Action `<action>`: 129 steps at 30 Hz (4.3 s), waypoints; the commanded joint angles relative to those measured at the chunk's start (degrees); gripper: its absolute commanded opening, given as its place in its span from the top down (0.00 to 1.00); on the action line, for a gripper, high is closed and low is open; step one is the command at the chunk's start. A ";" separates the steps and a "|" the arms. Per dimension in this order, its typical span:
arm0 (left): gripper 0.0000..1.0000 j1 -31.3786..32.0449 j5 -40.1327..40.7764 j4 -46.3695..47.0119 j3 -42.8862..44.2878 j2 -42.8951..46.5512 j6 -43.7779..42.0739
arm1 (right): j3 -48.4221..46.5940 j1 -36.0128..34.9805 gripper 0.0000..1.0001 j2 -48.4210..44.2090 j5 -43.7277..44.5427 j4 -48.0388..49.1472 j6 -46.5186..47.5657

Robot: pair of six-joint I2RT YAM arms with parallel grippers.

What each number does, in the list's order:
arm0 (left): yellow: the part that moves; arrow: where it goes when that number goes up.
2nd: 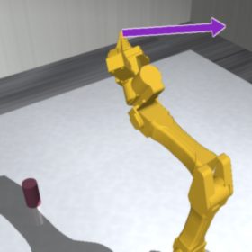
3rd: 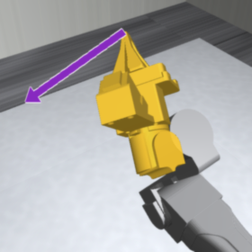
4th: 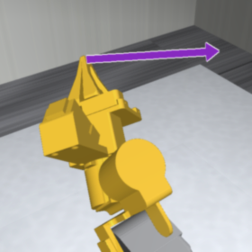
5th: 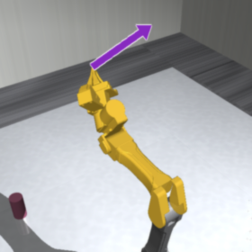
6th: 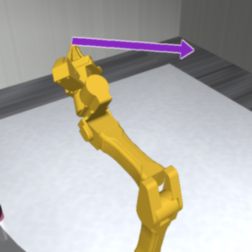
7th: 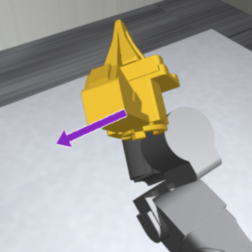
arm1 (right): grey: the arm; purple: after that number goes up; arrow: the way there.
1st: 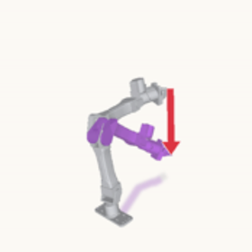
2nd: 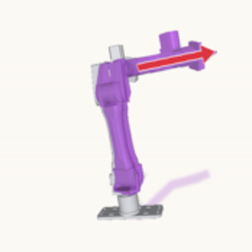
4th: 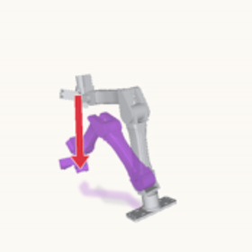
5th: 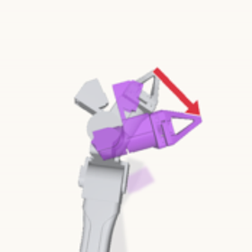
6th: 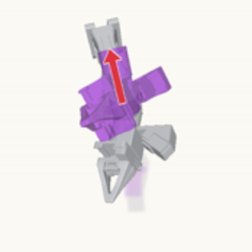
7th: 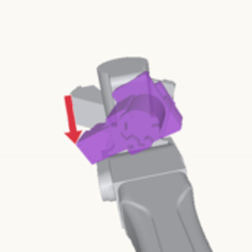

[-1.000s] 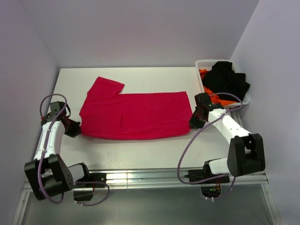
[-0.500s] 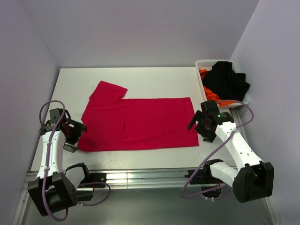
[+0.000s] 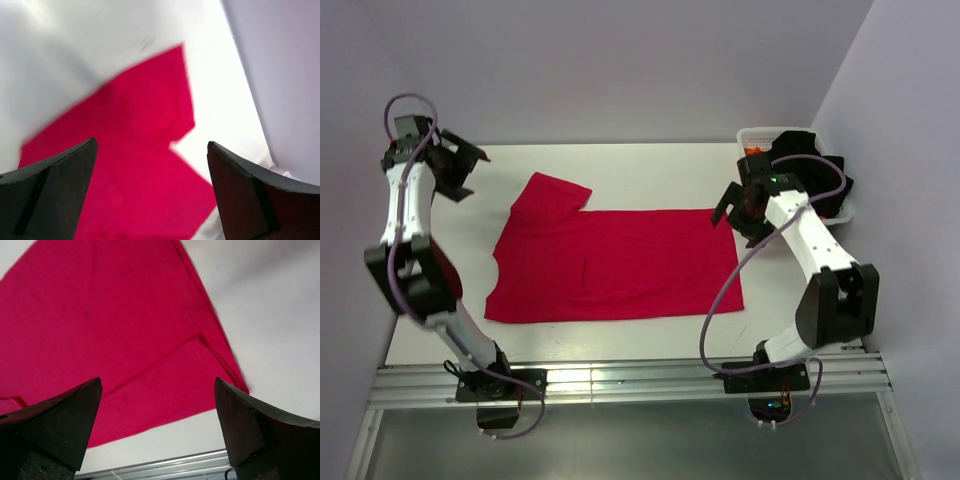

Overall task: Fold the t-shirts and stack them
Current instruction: Grap the side of the flattened tshirt furthest away from the robot with both arms

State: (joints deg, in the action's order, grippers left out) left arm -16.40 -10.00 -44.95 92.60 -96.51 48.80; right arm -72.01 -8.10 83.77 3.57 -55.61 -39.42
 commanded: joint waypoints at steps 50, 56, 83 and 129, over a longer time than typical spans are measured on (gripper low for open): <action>0.32 9.11 -20.85 15.95 36.43 -57.12 -9.95 | -36.02 4.14 0.00 29.53 -2.43 -13.47 4.70; 0.26 9.02 -16.20 13.05 36.52 -55.72 -14.86 | -33.03 4.67 0.00 27.59 -2.26 -12.59 4.70; 0.44 13.15 0.33 6.10 32.21 -52.64 -28.05 | -28.10 4.93 0.00 25.83 -4.98 -10.74 3.82; 1.00 19.48 14.39 1.44 29.58 -47.46 -24.72 | -22.56 7.66 0.02 25.91 -11.31 -3.18 6.72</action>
State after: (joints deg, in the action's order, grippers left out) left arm 2.85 0.91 -35.20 126.43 -144.31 22.94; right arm -94.06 -0.80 111.46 -6.17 -61.43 -33.15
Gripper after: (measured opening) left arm 0.030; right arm 0.983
